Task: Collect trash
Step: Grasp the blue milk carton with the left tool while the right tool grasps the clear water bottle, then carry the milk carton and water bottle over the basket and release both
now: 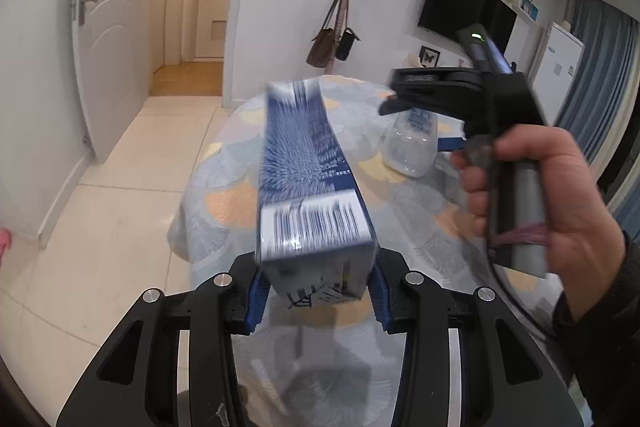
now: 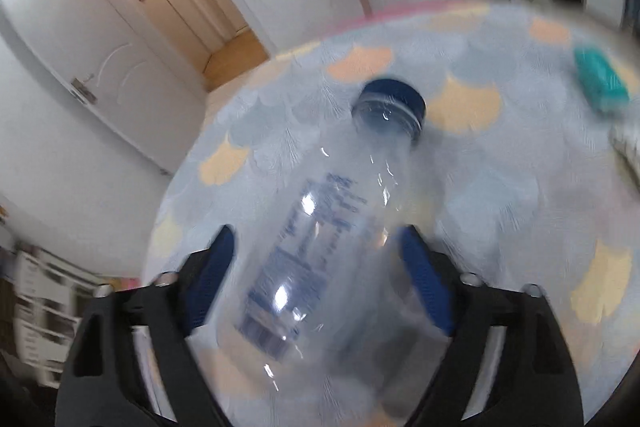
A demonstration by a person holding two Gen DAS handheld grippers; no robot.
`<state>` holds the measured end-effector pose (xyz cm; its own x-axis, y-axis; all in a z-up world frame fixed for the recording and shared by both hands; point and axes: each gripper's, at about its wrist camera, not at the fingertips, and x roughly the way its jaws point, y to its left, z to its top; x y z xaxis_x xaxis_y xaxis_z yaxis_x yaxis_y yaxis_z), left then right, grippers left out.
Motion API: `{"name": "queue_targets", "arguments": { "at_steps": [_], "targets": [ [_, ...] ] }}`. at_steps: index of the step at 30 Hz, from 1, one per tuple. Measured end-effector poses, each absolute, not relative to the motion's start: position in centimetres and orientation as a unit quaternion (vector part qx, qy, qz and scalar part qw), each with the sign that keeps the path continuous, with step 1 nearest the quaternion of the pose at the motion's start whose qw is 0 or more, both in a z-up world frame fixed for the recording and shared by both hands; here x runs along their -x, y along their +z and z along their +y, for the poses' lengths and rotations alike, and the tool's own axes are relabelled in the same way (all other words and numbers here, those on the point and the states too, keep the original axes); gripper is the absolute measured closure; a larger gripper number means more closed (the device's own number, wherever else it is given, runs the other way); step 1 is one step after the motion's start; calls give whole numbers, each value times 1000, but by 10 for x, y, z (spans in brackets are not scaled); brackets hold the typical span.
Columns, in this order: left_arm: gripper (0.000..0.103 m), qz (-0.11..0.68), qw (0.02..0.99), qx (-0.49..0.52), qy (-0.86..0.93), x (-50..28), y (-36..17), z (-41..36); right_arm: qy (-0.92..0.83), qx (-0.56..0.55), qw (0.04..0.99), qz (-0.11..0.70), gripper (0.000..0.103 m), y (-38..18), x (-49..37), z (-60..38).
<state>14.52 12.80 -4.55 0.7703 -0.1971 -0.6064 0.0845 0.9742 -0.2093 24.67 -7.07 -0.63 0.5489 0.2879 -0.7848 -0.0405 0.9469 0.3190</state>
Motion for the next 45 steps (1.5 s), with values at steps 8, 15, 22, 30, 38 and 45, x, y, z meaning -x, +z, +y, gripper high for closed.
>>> {"name": "queue_targets", "arguments": {
  "at_steps": [8, 15, 22, 30, 38, 45],
  "targets": [
    [64, 330, 936, 89, -85, -149, -44, 127, 75, -20, 903, 422, 22, -15, -218, -52],
    [63, 386, 918, 41, -85, -172, -66, 105, 109, -2, 902, 419, 50, -12, -184, -88],
    [66, 357, 926, 77, -94, -160, -55, 109, 132, -41, 918, 371, 51, -2, -120, -136],
    [66, 277, 955, 49, -95, -122, -15, 81, 126, -38, 946, 296, 51, 23, -62, -169],
    [66, 278, 955, 36, -94, -107, -6, 58, 118, -40, 964, 234, 51, 42, -25, -196],
    [65, 268, 958, 18, -102, -97, 5, 48, 111, -50, 968, 218, 51, 47, -8, -216]
  ]
}}
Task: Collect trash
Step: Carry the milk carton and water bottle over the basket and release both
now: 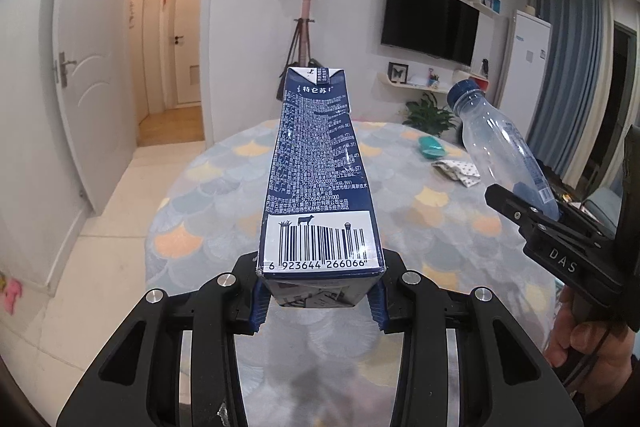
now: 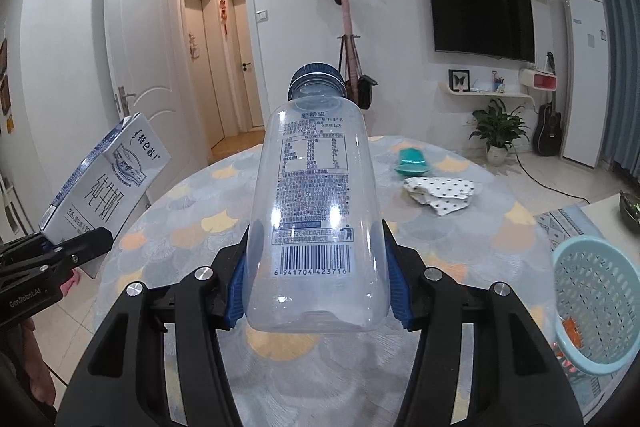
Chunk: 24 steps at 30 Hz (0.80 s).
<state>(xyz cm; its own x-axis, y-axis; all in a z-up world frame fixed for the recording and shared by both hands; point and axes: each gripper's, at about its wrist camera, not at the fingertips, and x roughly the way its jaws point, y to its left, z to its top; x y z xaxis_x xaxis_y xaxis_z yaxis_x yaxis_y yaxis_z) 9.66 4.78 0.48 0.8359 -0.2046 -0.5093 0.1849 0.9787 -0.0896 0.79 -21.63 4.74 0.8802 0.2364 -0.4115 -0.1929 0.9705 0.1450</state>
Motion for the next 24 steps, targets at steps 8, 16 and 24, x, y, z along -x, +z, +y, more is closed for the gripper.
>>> {"name": "queue_targets", "arguments": {
  "at_steps": [8, 16, 24],
  "targets": [
    [65, 253, 960, -2, -119, -84, 15, 17, 89, -69, 974, 195, 51, 50, 13, -252],
    [65, 245, 955, -26, -163, -85, 20, -35, 46, -83, 980, 176, 51, 49, 26, -302],
    [65, 250, 942, -58, -218, -93, 11, -101, -18, -101, 980, 169, 51, 34, 35, -367]
  ]
}}
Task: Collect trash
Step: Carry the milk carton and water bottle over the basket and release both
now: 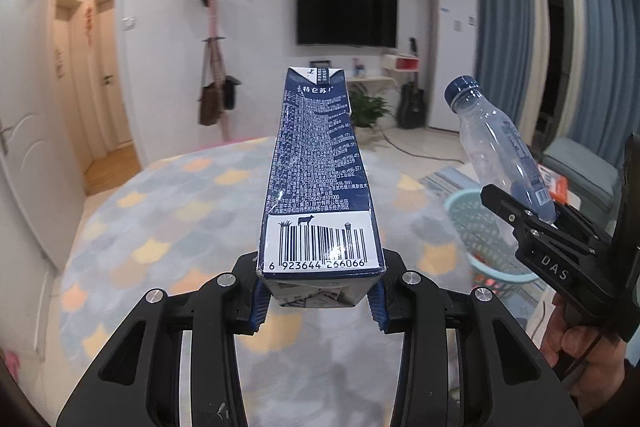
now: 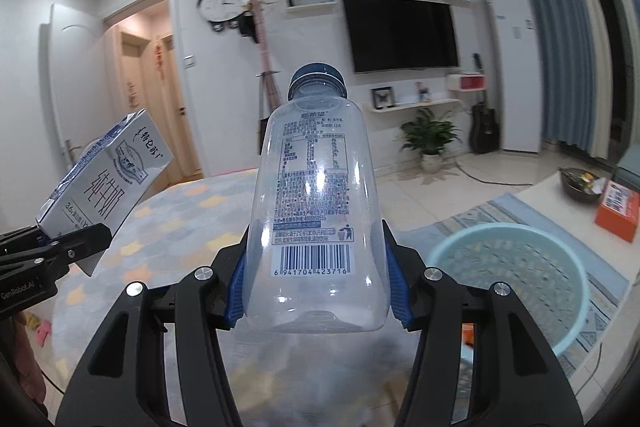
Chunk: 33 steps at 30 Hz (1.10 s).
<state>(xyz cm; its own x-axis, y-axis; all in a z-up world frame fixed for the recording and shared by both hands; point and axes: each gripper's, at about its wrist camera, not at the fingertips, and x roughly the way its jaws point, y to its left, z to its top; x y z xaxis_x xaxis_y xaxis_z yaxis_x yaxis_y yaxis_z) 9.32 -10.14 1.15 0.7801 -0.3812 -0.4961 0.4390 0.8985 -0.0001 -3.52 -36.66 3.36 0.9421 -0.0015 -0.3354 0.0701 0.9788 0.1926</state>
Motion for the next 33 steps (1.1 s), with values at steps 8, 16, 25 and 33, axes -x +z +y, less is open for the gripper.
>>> {"name": "queue_targets", "arguments": {
  "at_steps": [8, 16, 25, 33],
  "targets": [
    [65, 253, 927, -85, -265, -101, 6, -162, -89, -124, 974, 168, 51, 15, 44, -440],
    [65, 272, 896, -105, -335, -117, -7, -242, -150, -137, 959, 196, 51, -19, 49, -501],
    [64, 337, 838, -140, -405, -151, -37, -332, -173, -120, 936, 283, 44, -69, 20, -542],
    [44, 412, 826, -155, -353, -186, -73, -340, -192, -136, 928, 288, 33, -86, 33, -546]
  ]
}}
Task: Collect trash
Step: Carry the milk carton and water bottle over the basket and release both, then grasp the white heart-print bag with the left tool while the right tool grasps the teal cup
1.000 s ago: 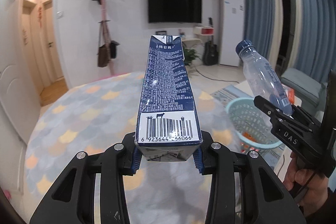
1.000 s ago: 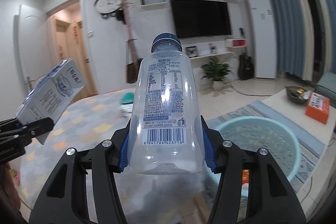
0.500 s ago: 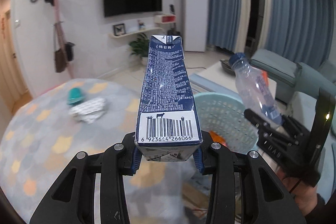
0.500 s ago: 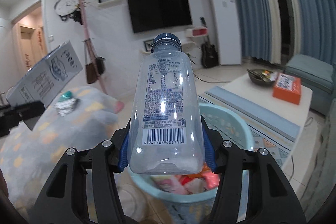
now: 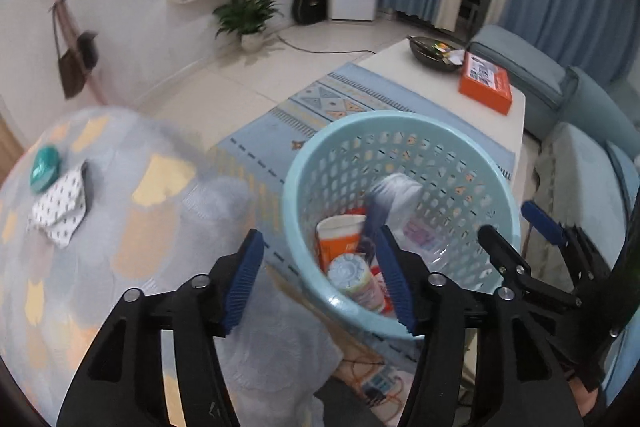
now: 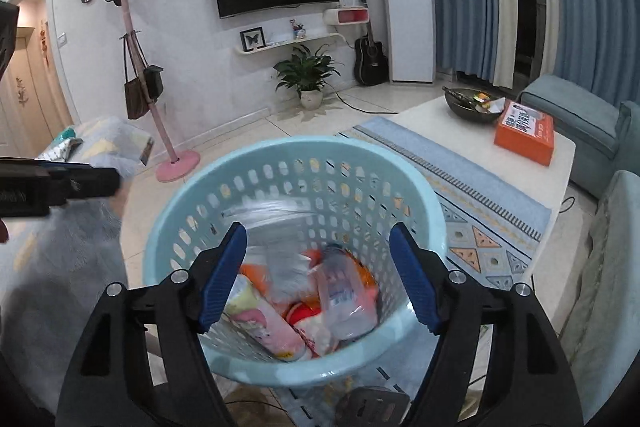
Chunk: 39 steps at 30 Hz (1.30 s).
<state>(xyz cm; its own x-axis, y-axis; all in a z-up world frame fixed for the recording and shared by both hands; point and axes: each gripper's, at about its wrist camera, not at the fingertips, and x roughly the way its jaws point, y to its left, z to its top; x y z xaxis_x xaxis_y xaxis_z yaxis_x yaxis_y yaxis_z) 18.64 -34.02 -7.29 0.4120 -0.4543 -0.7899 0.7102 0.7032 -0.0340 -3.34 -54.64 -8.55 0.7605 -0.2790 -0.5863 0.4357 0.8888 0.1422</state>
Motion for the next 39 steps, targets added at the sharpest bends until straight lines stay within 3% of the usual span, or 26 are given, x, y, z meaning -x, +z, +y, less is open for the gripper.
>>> {"name": "queue_targets", "arguments": {
  "at_steps": [11, 22, 23, 25, 27, 28, 39],
  "targets": [
    [36, 396, 891, -107, -194, -240, -44, -269, -163, -178, 930, 277, 33, -81, 42, -543],
    [31, 408, 901, -99, -111, -329, -57, -247, -113, -179, 940, 269, 33, -60, 26, -514],
    [34, 412, 899, -91, -121, -330, -55, -243, -110, -178, 940, 268, 33, -58, 24, -511],
    [61, 408, 900, -85, -126, -326, -54, -237, -102, -176, 942, 265, 33, -53, 18, -505],
    [77, 394, 906, -91, -127, -319, -51, -230, -86, -174, 946, 261, 33, -46, 11, -495],
    [96, 391, 907, -79, -137, -318, -51, -224, -80, -171, 947, 259, 33, -43, 9, -491],
    [96, 384, 914, -4, -134, -249, -36, -105, 22, -132, 962, 240, 33, 19, -45, -416]
  ]
}}
